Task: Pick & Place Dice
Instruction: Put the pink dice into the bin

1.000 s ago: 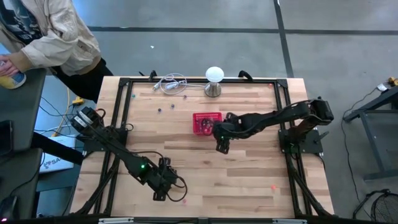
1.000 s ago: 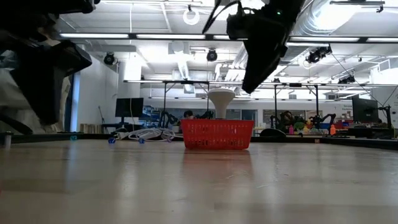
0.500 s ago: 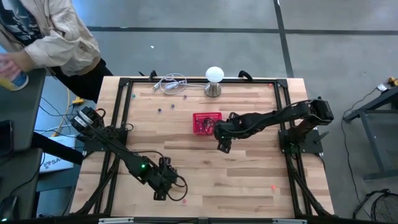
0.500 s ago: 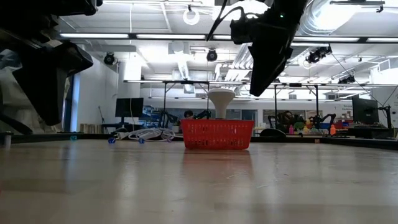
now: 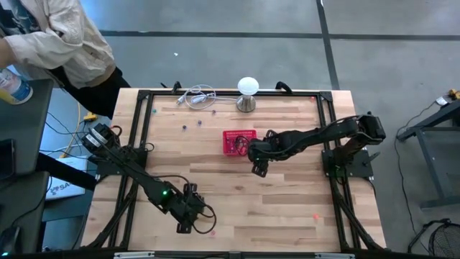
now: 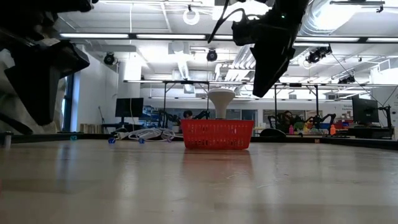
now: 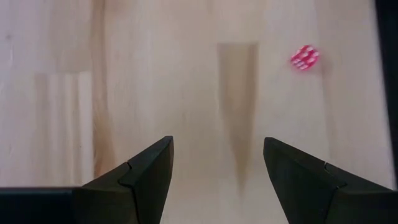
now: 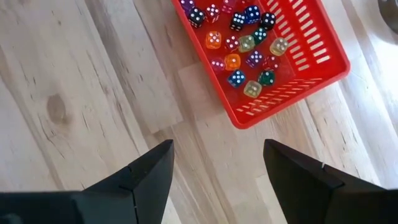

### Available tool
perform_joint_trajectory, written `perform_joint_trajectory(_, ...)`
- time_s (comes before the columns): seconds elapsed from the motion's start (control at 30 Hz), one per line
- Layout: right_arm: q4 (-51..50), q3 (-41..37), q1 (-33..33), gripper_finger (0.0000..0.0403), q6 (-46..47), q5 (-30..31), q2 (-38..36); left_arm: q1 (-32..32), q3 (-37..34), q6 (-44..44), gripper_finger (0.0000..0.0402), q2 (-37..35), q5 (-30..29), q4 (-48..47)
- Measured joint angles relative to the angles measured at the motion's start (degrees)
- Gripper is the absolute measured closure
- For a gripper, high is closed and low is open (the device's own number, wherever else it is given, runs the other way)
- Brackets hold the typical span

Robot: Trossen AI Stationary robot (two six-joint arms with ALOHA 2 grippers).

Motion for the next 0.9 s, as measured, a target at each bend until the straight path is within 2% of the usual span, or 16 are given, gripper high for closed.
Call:
perform_joint_trajectory(0.2,-0.11,0.00,0.64,0.0163,0.18,0.07,0.00,-1.24,0.00,-0.88,0.0161,0.00,0.13,6.54)
perform_joint_trajectory(0.37,-0.12,0.00,2.05,0.0163,0.18,0.04,0.00,-1.49,-0.02,-1.97,0.0161,0.67,0.22,6.29)
perform_joint_trajectory(0.63,0.00,0.00,4.74,0.0163,3.43,0.06,0.00,-1.47,-0.05,8.24,0.0161,6.71,0.39,16.01)
perform_joint_trajectory(0.8,3.51,0.00,8.68,0.0163,6.27,-5.36,0.00,-1.49,-0.09,7.93,0.0161,6.75,0.37,17.09)
perform_joint_trajectory(0.9,6.32,0.00,12.24,0.0163,7.86,-6.66,0.00,-1.70,-0.09,7.96,0.0161,6.75,0.31,17.91)
